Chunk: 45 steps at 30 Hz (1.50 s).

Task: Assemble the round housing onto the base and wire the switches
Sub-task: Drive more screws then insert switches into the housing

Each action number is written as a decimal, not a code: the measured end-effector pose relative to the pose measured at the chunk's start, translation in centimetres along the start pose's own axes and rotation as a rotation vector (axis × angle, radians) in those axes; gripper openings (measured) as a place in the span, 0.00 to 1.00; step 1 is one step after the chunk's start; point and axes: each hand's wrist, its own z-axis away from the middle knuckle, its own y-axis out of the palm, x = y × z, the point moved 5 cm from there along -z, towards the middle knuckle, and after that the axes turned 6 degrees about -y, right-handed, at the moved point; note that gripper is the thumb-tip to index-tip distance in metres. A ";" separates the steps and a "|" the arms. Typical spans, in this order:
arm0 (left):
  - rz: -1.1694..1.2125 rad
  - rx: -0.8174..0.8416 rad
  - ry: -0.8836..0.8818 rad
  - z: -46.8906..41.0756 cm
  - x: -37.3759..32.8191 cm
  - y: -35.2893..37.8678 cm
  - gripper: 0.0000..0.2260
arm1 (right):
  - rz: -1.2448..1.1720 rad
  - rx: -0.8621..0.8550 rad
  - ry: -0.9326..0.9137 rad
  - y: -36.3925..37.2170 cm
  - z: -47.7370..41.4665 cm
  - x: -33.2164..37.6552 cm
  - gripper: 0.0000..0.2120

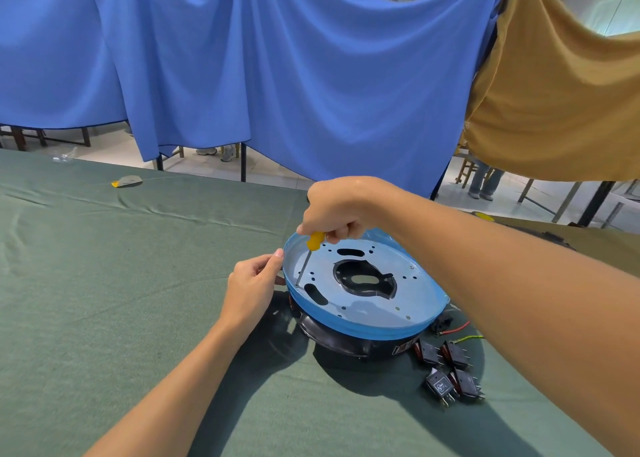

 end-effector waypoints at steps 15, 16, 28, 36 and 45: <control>0.022 -0.002 -0.013 -0.2 0.1 0.0 0.16 | 0.489 -0.020 -0.308 -0.6 -0.4 3.2 0.02; 0.020 -0.004 -0.013 -0.2 0.0 0.0 0.16 | 0.474 -0.006 -0.290 -0.6 -0.5 3.0 0.04; -0.068 -0.022 0.012 0.2 -0.3 0.0 0.19 | 0.407 0.100 -0.096 -0.1 -1.0 3.1 0.08; -0.089 -0.015 0.016 0.1 -0.2 0.0 0.20 | 0.375 0.260 0.051 -0.2 -1.6 3.3 0.15; -0.084 -0.026 0.030 -0.1 -0.1 -0.1 0.19 | 0.716 -0.010 -0.403 -0.4 -0.2 4.2 0.17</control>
